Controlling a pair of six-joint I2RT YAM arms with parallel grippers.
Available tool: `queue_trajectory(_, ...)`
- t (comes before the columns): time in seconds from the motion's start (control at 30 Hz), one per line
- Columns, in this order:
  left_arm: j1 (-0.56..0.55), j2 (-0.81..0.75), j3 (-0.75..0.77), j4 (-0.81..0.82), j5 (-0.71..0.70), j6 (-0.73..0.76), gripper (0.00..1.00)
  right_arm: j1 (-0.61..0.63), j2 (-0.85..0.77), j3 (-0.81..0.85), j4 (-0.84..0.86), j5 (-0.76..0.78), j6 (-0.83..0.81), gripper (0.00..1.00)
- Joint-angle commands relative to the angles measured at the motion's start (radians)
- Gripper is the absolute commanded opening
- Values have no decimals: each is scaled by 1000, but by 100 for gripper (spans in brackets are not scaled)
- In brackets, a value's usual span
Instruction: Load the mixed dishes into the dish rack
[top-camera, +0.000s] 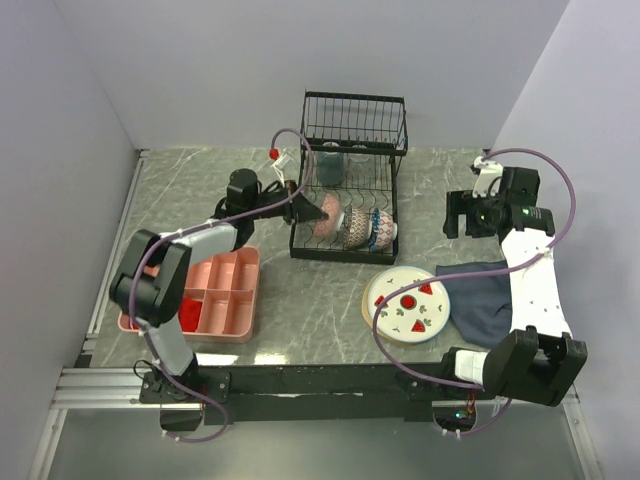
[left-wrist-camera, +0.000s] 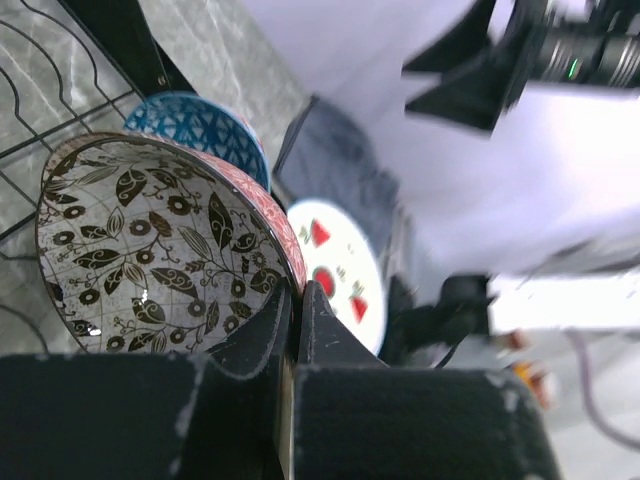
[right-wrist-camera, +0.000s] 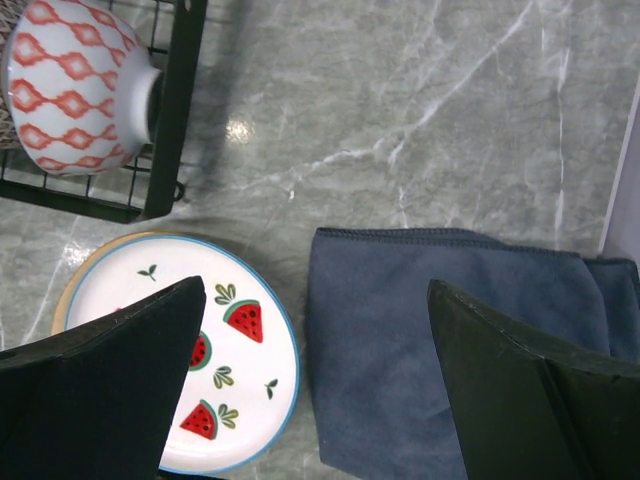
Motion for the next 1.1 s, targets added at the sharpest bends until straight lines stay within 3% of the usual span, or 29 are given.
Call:
queue_trajectory(0.0,16,85,6,448,-27,-383,1,1,0,43,-27,51,-17,100)
queue_trajectory(0.4,14,301,21,588,-208,-663,1,1,8,44,-62,90,-25,100)
queue_trajectory(0.73,6,329,-17,463,-235,-675,1,1,16,38,-42,76,-14,100)
queue_trajectory(0.93,14,298,-17,340,-252,-652,9,-1,2,20,-35,67,-20,100)
queue_trajectory(1.07,36,274,-10,246,-274,-617,22,1,-15,-6,-25,51,-23,100)
